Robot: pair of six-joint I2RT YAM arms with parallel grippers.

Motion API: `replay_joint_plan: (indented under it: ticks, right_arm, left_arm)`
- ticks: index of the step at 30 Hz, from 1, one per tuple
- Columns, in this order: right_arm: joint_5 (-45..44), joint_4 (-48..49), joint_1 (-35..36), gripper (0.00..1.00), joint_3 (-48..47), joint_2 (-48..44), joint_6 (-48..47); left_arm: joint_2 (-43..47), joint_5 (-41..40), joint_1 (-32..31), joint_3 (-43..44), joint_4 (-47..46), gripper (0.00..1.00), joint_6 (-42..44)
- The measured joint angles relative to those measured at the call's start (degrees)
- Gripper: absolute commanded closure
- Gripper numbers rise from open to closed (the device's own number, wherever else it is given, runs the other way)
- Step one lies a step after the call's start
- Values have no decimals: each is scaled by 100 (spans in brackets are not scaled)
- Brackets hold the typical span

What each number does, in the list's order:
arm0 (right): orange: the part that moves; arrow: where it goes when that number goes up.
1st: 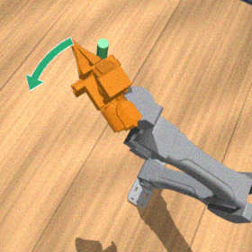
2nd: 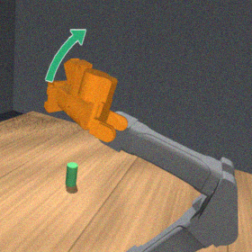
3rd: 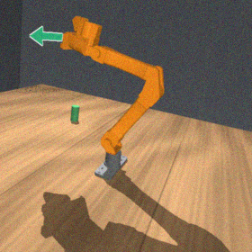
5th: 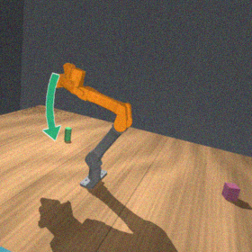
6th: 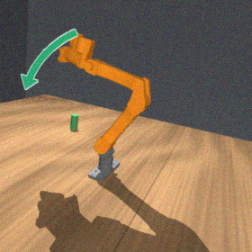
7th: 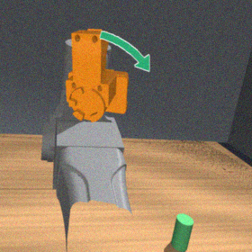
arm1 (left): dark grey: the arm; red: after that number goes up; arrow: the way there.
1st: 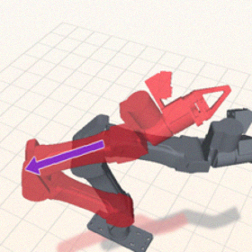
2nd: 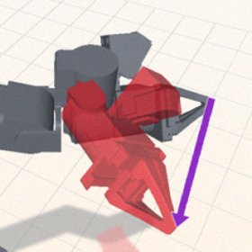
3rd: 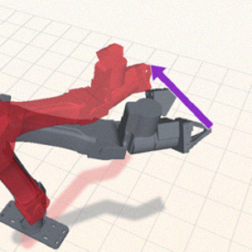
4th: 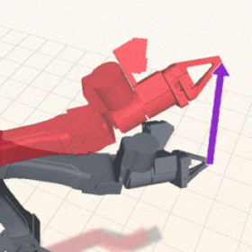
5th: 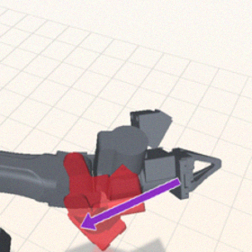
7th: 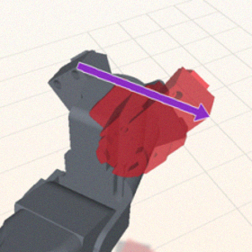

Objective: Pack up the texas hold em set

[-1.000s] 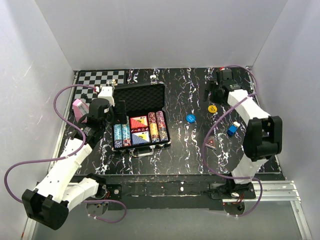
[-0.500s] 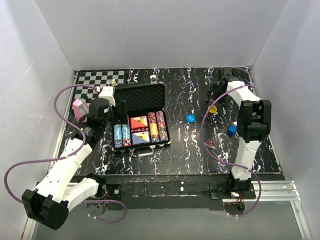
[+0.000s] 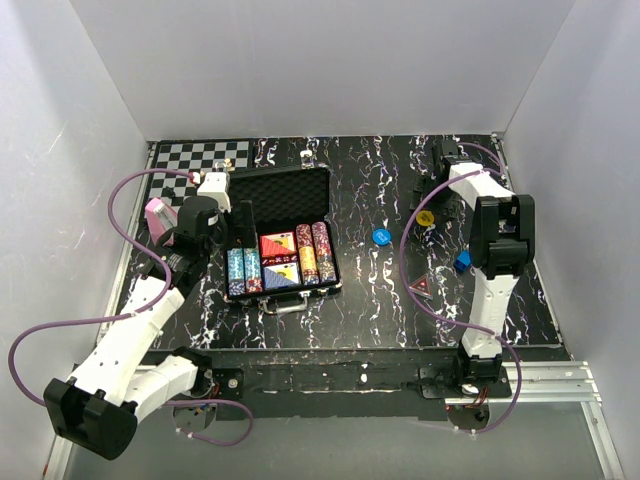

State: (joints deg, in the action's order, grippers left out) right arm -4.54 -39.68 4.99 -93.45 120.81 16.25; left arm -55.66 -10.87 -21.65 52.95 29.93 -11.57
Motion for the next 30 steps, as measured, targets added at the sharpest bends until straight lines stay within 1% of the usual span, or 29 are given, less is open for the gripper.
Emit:
replay_joint_plan:
  ticks: [7,12,22,26,30]
  right_arm:
    - [-35,-24,0,26,-170,210,-11]
    - [-59,-37,0,29,-205,232,-20]
    - [-33,-59,37,42,-273,275,-109]
    - [-13,-70,39,45,-291,282,-149]
    - [4,-85,55,45,-299,282,-162]
  left_arm:
    - [0,22,0,0,0,2,0]
    - [0,35,0,0,0,2,0]
    - [2,39,0,0,0,2,0]
    - [2,39,0,0,0,2,0]
    - [2,39,0,0,0,2,0]
